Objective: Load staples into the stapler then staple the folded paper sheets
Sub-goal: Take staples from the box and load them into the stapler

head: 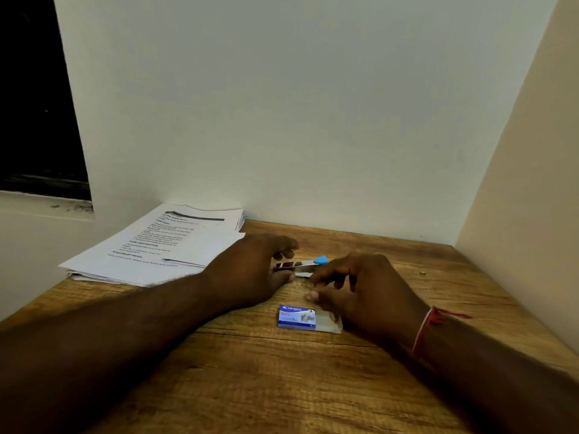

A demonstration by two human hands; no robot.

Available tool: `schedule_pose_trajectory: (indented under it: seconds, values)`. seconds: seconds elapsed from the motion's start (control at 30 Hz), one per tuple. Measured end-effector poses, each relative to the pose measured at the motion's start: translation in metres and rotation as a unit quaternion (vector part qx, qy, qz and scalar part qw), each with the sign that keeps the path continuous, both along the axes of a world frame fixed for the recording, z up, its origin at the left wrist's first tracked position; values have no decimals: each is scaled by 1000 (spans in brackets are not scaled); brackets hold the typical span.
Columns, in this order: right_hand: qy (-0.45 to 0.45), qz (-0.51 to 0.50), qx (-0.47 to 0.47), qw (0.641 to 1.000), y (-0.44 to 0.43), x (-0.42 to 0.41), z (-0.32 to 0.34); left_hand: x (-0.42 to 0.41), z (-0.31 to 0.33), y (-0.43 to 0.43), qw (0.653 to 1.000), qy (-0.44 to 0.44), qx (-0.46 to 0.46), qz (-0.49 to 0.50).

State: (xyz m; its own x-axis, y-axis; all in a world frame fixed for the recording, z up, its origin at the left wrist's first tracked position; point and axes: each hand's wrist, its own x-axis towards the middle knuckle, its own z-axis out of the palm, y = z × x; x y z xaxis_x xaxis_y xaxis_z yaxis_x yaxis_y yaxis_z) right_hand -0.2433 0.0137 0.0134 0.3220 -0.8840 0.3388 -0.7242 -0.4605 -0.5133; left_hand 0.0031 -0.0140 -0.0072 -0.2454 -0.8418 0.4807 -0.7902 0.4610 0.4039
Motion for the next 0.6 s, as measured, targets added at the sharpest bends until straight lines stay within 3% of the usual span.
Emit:
schedule_pose_trajectory:
  seconds: [0.13, 0.33, 0.6]
  values:
    - [41, 15, 14, 999, 0, 1, 0, 5, 19, 15, 998, -35, -29, -40]
    - [40, 20, 2, 999, 2, 4, 1, 10, 47, 33, 979, -85, 113, -150]
    - [64, 35, -16, 997, 5, 5, 1, 10, 47, 36, 956, -128, 187, -185]
